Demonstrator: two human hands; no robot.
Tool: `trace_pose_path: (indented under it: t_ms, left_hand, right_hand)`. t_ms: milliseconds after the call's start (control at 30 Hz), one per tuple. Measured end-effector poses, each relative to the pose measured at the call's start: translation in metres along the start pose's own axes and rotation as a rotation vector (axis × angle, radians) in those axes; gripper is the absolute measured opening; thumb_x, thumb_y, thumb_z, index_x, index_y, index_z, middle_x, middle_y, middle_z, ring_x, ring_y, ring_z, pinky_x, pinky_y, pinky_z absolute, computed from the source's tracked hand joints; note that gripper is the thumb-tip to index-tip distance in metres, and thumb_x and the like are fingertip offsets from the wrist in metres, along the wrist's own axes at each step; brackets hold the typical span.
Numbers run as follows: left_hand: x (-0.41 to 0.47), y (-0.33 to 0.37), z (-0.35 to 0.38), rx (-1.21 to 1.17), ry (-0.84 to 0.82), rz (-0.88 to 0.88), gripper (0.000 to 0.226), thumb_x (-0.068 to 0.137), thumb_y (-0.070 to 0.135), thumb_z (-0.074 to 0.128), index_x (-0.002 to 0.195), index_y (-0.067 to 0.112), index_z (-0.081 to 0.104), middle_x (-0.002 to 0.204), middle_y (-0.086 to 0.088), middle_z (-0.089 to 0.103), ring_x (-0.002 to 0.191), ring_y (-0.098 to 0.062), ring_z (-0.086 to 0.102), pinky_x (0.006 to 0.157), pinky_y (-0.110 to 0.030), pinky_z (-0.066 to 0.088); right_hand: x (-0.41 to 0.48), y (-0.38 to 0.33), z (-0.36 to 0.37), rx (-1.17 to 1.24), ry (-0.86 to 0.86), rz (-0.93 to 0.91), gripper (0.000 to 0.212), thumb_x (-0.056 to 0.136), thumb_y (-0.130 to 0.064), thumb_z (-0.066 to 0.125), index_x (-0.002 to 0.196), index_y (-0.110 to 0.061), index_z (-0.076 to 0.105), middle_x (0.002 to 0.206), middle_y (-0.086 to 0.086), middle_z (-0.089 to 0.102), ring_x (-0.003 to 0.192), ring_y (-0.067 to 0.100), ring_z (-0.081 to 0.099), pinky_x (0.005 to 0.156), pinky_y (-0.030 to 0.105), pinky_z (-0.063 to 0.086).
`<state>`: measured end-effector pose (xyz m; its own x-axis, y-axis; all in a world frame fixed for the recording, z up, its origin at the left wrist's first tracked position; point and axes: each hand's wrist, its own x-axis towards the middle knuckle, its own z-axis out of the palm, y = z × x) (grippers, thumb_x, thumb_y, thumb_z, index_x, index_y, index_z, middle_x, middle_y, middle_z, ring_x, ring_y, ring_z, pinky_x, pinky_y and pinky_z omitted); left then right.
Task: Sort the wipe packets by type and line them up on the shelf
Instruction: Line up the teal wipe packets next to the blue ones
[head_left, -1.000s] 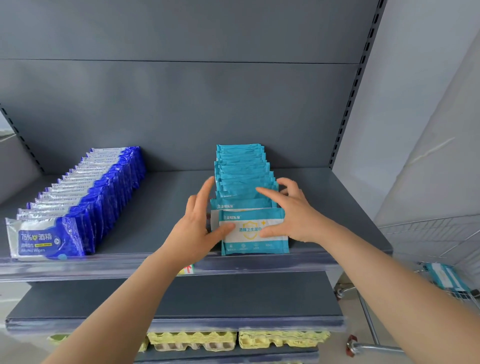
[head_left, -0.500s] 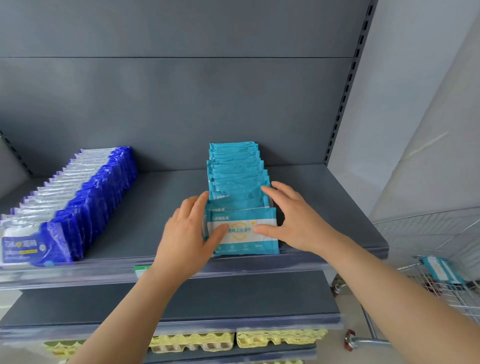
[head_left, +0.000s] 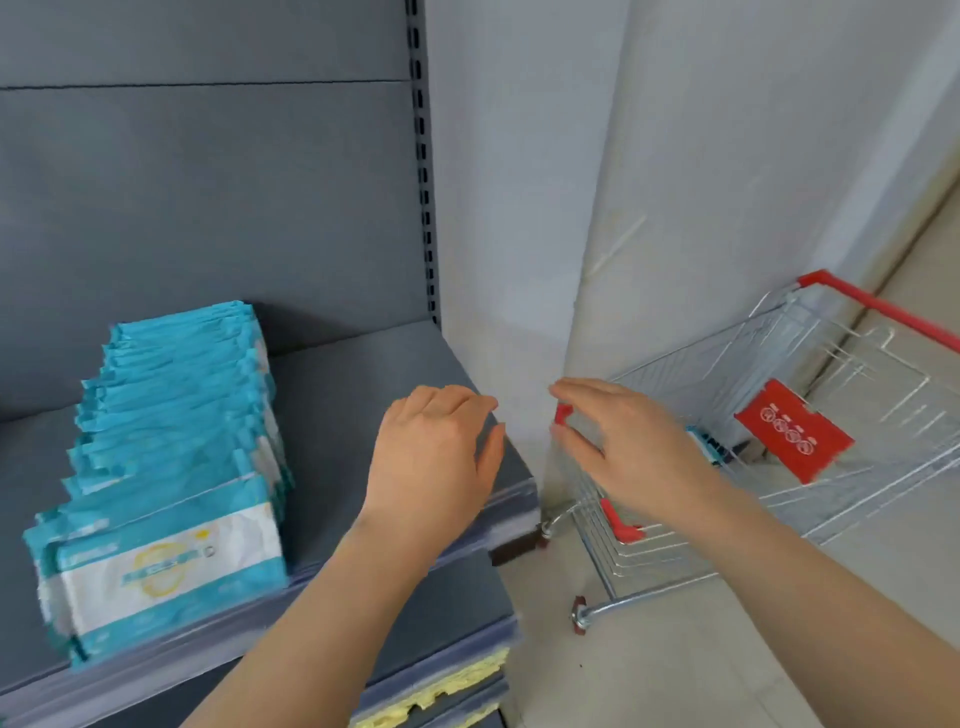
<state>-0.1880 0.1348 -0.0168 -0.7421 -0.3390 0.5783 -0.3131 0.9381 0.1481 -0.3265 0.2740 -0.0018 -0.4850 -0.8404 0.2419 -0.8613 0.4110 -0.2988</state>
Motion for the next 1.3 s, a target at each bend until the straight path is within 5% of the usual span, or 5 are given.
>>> trace_pose_path:
  t_ms: [100, 433, 633, 1067, 1300]
  left_hand:
    - [0.036, 0.057, 0.048, -0.070, -0.050, 0.063, 0.030, 0.084, 0.031, 0.049, 0.089, 0.016, 0.074, 0.082, 0.000, 0.071, 0.073, -0.026, 0.065, 0.065, -0.035, 0.053]
    - [0.146, 0.218, 0.234, -0.133, -0.299, 0.055, 0.026, 0.082, 0.031, 0.051, 0.082, 0.017, 0.073, 0.079, -0.002, 0.070, 0.072, -0.027, 0.063, 0.065, -0.036, 0.053]
    - [0.195, 0.250, 0.350, -0.139, -0.457, -0.005, 0.026, 0.093, 0.032, 0.055, 0.112, 0.019, 0.068, 0.104, -0.001, 0.069, 0.096, -0.023, 0.061, 0.084, -0.037, 0.046]
    - [0.300, 0.247, 0.659, -0.226, -0.804, -0.287, 0.031, 0.099, 0.029, 0.044, 0.126, 0.022, 0.057, 0.112, 0.000, 0.062, 0.099, -0.017, 0.059, 0.079, -0.028, 0.046]
    - [0.281, 0.229, 0.818, -0.284, -0.853, -0.447, 0.023, 0.094, 0.022, 0.052, 0.107, 0.012, 0.068, 0.107, -0.007, 0.068, 0.100, -0.028, 0.061, 0.090, -0.044, 0.048]
  right_hand:
    - [-0.012, 0.070, -0.018, 0.002, 0.013, 0.083, 0.043, 0.091, -0.033, 0.049, 0.128, -0.013, 0.059, 0.129, 0.006, 0.061, 0.116, 0.027, 0.058, 0.096, 0.044, 0.048]
    - [-0.020, 0.333, -0.045, -0.150, -0.174, 0.304, 0.036, 0.096, -0.034, 0.046, 0.128, -0.019, 0.055, 0.128, 0.000, 0.060, 0.113, 0.019, 0.057, 0.090, 0.036, 0.050]
    - [0.010, 0.460, -0.016, -0.133, -0.292, 0.445, 0.038, 0.099, -0.035, 0.042, 0.135, -0.023, 0.048, 0.133, -0.001, 0.055, 0.113, 0.016, 0.054, 0.090, 0.031, 0.051]
    - [0.123, 0.725, 0.148, 0.178, -0.329, 0.659, 0.038, 0.096, -0.024, 0.054, 0.132, -0.013, 0.056, 0.131, 0.005, 0.059, 0.118, 0.020, 0.054, 0.100, 0.027, 0.037]
    - [0.156, 0.833, 0.309, 0.396, -0.397, 0.802, 0.040, 0.091, -0.021, 0.062, 0.127, -0.004, 0.058, 0.125, 0.012, 0.061, 0.117, 0.027, 0.057, 0.100, 0.040, 0.043]
